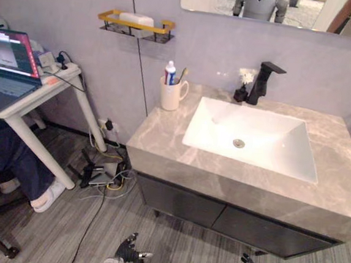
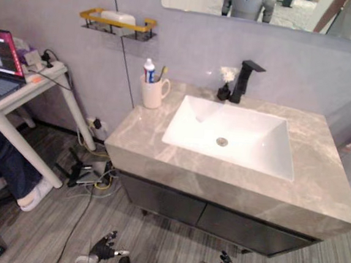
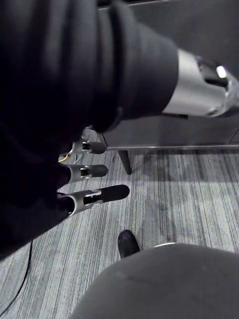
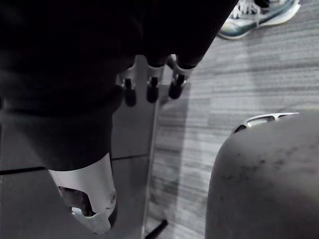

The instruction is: Organize washtable

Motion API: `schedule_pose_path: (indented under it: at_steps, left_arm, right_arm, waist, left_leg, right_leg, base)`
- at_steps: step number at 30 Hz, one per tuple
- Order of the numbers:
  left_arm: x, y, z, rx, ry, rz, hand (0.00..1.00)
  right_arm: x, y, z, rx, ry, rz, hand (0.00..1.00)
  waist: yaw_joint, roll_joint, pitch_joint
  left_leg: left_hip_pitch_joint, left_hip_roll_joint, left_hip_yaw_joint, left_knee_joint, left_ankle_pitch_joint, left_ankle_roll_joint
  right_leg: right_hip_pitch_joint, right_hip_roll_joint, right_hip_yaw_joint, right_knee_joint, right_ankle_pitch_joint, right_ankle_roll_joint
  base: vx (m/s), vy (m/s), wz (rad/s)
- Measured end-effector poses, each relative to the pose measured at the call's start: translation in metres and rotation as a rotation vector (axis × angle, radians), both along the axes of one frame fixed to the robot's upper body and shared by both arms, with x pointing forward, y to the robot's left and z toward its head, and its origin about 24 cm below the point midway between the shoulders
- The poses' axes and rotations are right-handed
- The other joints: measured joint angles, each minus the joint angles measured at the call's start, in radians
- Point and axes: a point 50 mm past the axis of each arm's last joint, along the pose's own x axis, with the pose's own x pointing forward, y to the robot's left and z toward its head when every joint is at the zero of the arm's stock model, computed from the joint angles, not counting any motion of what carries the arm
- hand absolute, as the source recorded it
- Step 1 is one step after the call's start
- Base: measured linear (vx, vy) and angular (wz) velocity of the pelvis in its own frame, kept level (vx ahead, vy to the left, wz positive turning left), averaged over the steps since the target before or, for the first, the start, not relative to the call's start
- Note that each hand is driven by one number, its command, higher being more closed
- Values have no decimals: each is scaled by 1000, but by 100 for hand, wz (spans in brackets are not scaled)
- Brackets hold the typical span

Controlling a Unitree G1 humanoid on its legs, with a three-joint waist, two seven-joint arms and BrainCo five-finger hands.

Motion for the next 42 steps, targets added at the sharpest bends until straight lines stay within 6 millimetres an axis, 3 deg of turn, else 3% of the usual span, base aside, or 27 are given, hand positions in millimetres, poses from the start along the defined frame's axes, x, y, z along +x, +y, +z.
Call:
schedule_pose_path:
  at_steps: [5, 8, 11, 14, 15, 16, 17, 18, 20, 21, 22, 23, 24, 25, 26, 27, 28, 29, 30, 33, 34, 36, 37, 38, 39, 40, 42]
  left_arm:
    - [3, 1, -1, 14, 13, -5, 0]
    - [8, 3, -1, 25, 8, 1, 0]
    - [31, 3, 6, 34, -43, -17, 0]
    - [39, 3, 9, 40, -64, -20, 0]
    - [40, 3, 9, 42, -67, -18, 0]
    - [41, 2, 10, 43, -70, -23, 0]
    - [42, 0, 10, 40, -73, -24, 0]
    - [44, 0, 12, 39, -85, -18, 0]
    - [47, 6, 13, 45, -96, 18, 0]
    - [44, 8, 12, 53, -91, 33, 0]
    - [42, 4, 11, 42, -90, 44, 0]
    - [40, 1, 10, 30, -86, 57, 0]
    - [38, -4, 10, 12, -89, 75, 0]
    - [38, -7, 10, 3, -90, 78, 0]
    - [37, -19, 10, -31, -90, 88, 0]
    - [37, -25, 10, -54, -95, 97, 0]
    - [38, -28, 10, -63, -97, 98, 0]
    - [41, -32, 12, -73, -110, 96, 0]
    - [42, -32, 12, -75, -114, 93, 0]
    - [41, -33, 11, -79, -102, 88, 0]
    - [42, -32, 11, -74, -100, 86, 0]
    - [47, -31, 12, -69, -107, 77, 0]
    - [47, -29, 12, -62, -106, 69, 0]
    - [46, -27, 11, -54, -104, 64, 0]
    - [47, -25, 12, -44, -107, 47, 0]
    - [46, -24, 11, -39, -98, 39, 0]
    - [42, -22, 9, -27, -82, 36, 0]
  right_arm:
    - [5, 1, -1, 2, 11, 9, 0]
    - [23, 1, 1, 1, -22, 24, 0]
    - [40, 3, 6, -3, -71, 42, 0]
    - [41, 3, 8, -7, -86, 43, 0]
    - [43, 3, 10, -7, -101, 45, 0]
    - [48, 3, 13, -10, -126, 48, 0]
    - [50, 4, 14, -9, -135, 48, 0]
    - [53, 8, 16, 2, -153, 59, 0]
    - [56, 18, 16, 27, -164, 64, 0]
    - [57, 23, 16, 36, -165, 77, 0]
    - [56, 24, 16, 38, -164, 82, 0]
    - [57, 24, 17, 37, -168, 83, 0]
    - [59, 25, 18, 36, -177, 86, 0]
    - [59, 23, 18, 31, -179, 87, 0]
    - [58, 16, 20, 8, -186, 88, 0]
    - [54, 10, 21, -17, -180, 92, 0]
    - [53, 8, 21, -27, -174, 91, 0]
    - [54, 4, 21, -43, -175, 91, 0]
    - [52, 1, 20, -52, -159, 96, 0]
    - [50, 0, 15, -47, -130, 85, 0]
    - [51, 2, 14, -42, -125, 86, 0]
    - [51, 4, 13, -36, -120, 88, 0]
    - [53, 2, 14, -40, -123, 79, 0]
    - [51, 4, 12, -29, -117, 64, 0]
    - [51, 9, 11, -12, -114, 53, 0]
    - [54, 10, 11, -5, -121, 46, 0]
    - [56, 9, 12, -3, -125, 39, 0]
  waist:
    - [3, -1, 14]
    - [8, -18, 24]
    - [-6, -37, 109]
    - [0, -30, 119]
    - [1, -15, 118]
    - [1, 16, 117]
    - [4, 30, 117]
    - [16, 43, 120]
    - [34, 32, 113]
    - [35, 18, 105]
    - [41, 14, 100]
    - [53, 18, 101]
    - [58, 17, 102]
    - [53, 28, 104]
    - [45, 46, 112]
    - [54, 69, 106]
    - [50, 72, 108]
    - [46, 63, 109]
    - [47, 57, 111]
    - [22, 44, 111]
    - [18, 30, 113]
    - [18, 24, 119]
    - [16, 19, 119]
    - [10, 4, 116]
    - [8, -9, 111]
    - [9, -12, 112]
    - [10, -9, 111]
  left_leg:
    - [7, 14, 35, 0, -10, -3]
    - [-23, 10, 72, 9, -13, -1]
    - [-86, -32, 31, 77, -41, 16]
    - [-116, -24, -51, 86, -43, 15]
    - [-131, -9, -85, 87, -43, 15]
    - [-147, 16, -125, 87, -42, 16]
    - [-152, 32, -136, 86, -42, 16]
    - [-175, 49, -142, 103, -42, 17]
    - [-218, 53, -158, 157, -43, 14]
    - [-239, 53, -179, 184, -38, 7]
    - [-242, 64, -190, 183, -17, -17]
    - [-241, 73, -188, 182, -2, -37]
    - [-252, 74, -184, 190, 20, -41]
    - [-256, 75, -188, 190, 35, -40]
    - [-256, 88, -182, 174, 70, -14]
    - [-253, 98, -162, 150, 43, 35]
    - [-253, 102, -145, 141, 4, 61]
    - [-254, 112, -89, 137, -75, 68]
    - [-255, 105, -29, 165, -60, 40]
    - [-274, 61, 36, 404, -73, 28]
    - [-268, 50, 80, 472, -163, 22]
    - [-272, 54, 182, 530, -219, 68]
    - [-270, 46, 212, 492, -195, 95]
    - [-244, 28, 215, 407, -156, 100]
    - [-210, 7, 243, 324, -153, 96]
    - [-177, -1, 299, 327, -190, 106]
    - [-160, -39, 285, 253, -150, 128]
  right_leg:
    - [-21, 8, 38, 7, -1, -2]
    - [-110, -7, 79, 82, -23, 2]
    - [-180, -59, 120, 248, -66, 31]
    - [-191, -32, 207, 324, -58, 18]
    - [-191, -12, 233, 348, -43, -7]
    - [-194, 27, 258, 362, -18, -48]
    - [-202, 46, 273, 373, -12, -62]
    - [-220, 50, 289, 410, -31, -90]
    - [-221, 5, 305, 411, -33, -88]
    - [-198, -6, 314, 367, -49, -16]
    - [-152, 1, 282, 326, -105, 38]
    - [-146, 5, 268, 318, -136, 49]
    - [-135, 9, 228, 320, -214, 42]
    - [-132, 15, 210, 333, -241, 21]
    - [-143, 29, 163, 393, -266, -1]
    - [-147, 47, 127, 440, -295, -28]
    - [-141, 51, 108, 450, -302, -39]
    - [-137, 37, 84, 442, -299, -51]
    - [-138, 26, 50, 420, -278, -80]
    - [-139, 20, -25, 346, -219, -107]
    - [-140, 19, -51, 320, -196, -111]
    - [-134, 21, -104, 293, -175, -108]
    - [-129, 33, -120, 280, -169, -101]
    - [-115, 33, -135, 230, -147, -94]
    - [-96, 24, -166, 165, -113, -94]
    - [-78, 24, -174, 132, -87, -83]
    - [-69, 24, -185, 100, -59, -65]
  base:
    - [-1, -26, -23]
    - [1, 6, -31]
    - [-12, 26, 34]
    - [20, -9, 94]
    - [-17, -118, 92]
    - [-4, -118, 90]
    - [33, -130, 77]
    - [31, -155, 57]
    - [-15, -213, 47]
    - [-48, -334, 51]
    - [-69, -440, 43]
    - [-81, -397, 31]
    - [-137, -396, 25]
    - [-207, -342, 67]
    - [-281, -338, 91]
    - [-250, -243, 98]
    - [-222, -247, 96]
    - [-168, -192, 82]
    - [-152, -165, 73]
    - [-141, -147, 76]
    - [-53, -36, 52]
    - [-58, -14, 77]
    - [-68, -1, 95]
    - [-43, 21, 73]
    - [38, 86, 59]
    - [61, 82, 35]
    - [47, 111, 32]
